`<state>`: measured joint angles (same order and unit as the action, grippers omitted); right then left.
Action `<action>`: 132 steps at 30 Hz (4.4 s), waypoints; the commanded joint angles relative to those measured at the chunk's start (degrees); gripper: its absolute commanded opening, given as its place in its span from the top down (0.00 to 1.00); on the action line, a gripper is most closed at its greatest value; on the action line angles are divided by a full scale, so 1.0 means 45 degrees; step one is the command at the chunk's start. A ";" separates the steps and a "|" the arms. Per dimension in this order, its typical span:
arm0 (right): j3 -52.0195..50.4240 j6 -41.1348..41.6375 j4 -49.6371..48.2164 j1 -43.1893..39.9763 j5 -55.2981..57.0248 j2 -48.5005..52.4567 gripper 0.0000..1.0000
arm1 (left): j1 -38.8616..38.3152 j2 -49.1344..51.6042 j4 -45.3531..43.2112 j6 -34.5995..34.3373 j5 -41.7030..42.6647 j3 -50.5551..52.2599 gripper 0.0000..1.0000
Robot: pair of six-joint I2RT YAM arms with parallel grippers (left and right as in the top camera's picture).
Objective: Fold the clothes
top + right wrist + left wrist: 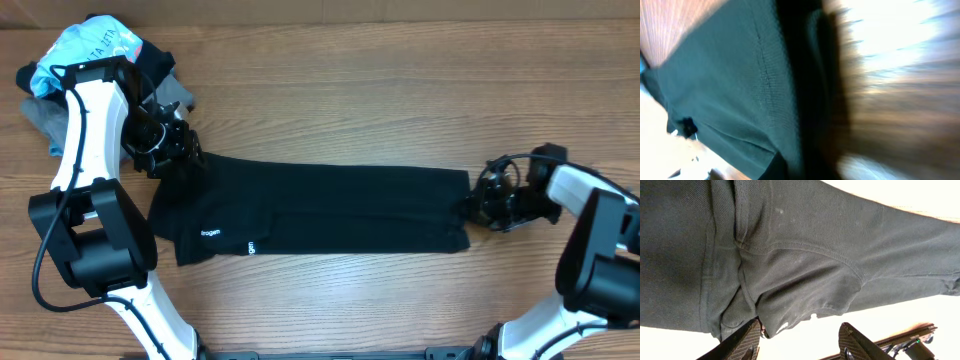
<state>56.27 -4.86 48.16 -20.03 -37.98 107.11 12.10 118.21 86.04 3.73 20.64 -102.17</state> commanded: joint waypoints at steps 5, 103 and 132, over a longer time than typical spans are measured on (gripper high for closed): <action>0.1851 0.0476 0.0884 -0.0767 0.0947 -0.2997 0.96 | -0.0034 0.0039 0.0209 0.0573 0.0277 -0.0287 0.50; 0.2511 0.6062 0.0792 0.6479 0.4289 -0.2943 0.71 | -0.1103 0.0044 -0.6897 0.2278 0.0185 0.8068 0.79; 0.2511 0.6023 0.1481 0.5255 0.4328 -0.2943 0.72 | -0.1171 -0.0267 0.1836 -0.0204 -0.0316 -0.1656 0.96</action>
<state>66.35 22.46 54.81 4.49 -18.22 95.72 12.27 118.54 93.71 4.36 15.66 -106.83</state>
